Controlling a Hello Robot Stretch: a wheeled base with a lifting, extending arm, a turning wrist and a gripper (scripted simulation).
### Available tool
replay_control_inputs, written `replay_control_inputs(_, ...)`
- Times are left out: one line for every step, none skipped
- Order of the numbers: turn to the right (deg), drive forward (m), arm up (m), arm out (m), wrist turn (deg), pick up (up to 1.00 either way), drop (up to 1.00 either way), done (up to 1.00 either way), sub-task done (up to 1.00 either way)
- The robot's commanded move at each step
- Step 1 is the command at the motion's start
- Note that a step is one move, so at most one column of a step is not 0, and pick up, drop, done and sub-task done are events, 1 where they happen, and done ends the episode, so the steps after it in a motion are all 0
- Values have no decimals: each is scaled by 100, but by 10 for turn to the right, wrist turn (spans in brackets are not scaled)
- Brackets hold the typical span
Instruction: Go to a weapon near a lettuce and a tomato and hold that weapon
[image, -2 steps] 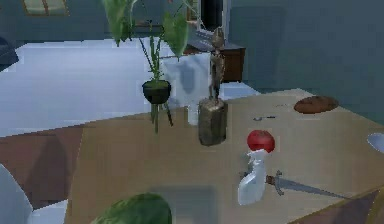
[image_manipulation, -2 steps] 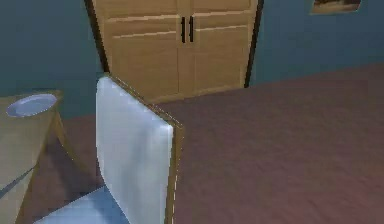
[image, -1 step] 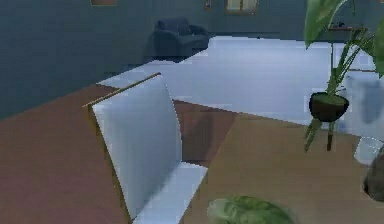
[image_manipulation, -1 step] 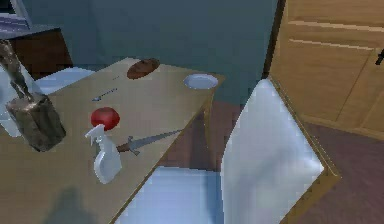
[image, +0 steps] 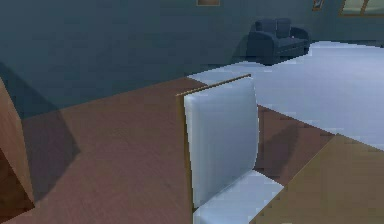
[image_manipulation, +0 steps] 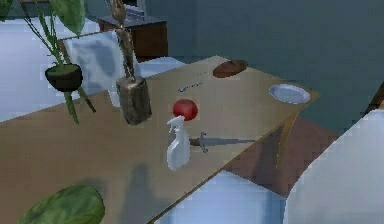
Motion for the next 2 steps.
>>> replay_control_inputs(0,0,50,0,0,0,0,0,0)
replay_control_inputs(0,0,38,0,0,0,0,0,0)
